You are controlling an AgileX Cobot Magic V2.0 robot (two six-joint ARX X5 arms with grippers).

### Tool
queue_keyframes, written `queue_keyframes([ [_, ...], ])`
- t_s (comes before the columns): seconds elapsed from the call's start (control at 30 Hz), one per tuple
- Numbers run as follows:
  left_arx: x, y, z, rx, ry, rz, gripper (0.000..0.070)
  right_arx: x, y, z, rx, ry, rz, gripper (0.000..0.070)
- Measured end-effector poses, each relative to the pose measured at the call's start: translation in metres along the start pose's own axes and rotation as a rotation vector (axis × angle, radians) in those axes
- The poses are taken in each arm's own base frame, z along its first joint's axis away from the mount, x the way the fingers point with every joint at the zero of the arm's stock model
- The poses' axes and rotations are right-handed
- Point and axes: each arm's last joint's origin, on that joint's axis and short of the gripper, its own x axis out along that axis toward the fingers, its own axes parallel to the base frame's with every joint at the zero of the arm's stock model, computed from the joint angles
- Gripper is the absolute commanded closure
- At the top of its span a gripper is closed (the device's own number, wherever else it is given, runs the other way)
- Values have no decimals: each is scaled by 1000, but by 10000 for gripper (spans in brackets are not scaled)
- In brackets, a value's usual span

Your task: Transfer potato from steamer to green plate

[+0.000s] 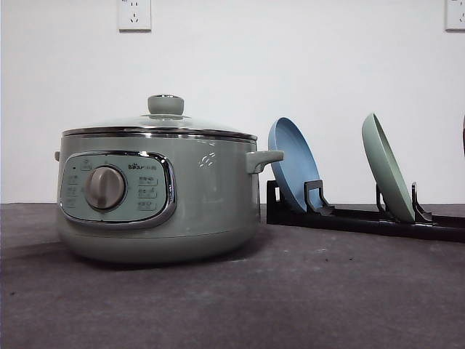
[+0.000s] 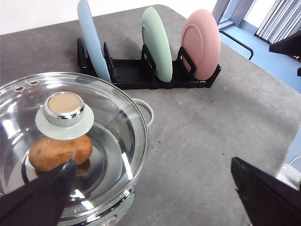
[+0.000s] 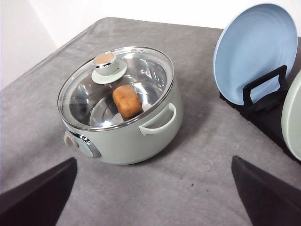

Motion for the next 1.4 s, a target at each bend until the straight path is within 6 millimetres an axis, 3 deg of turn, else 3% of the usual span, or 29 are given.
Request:
queue_keyframes([
  [0.2,0,0,0,-1,2,0,24,8,-4,2,57,11,-3,37],
  [0.37,0,0,0,-1,2,0,24,31,-17,5,135,53,-66,38],
  [0.5,0,0,0,-2,3,0,24,53,-34,7,213,104,-126,38],
  [1.1,0,0,-4,-21,32,-2,24,129,-121,76,334,152,-254,41],
  [1.27,0,0,-3,-21,32,-2,24,150,-139,80,351,174,-257,47],
  [1.4,0,0,-4,-21,32,-2,24,165,-150,74,369,202,-262,114],
])
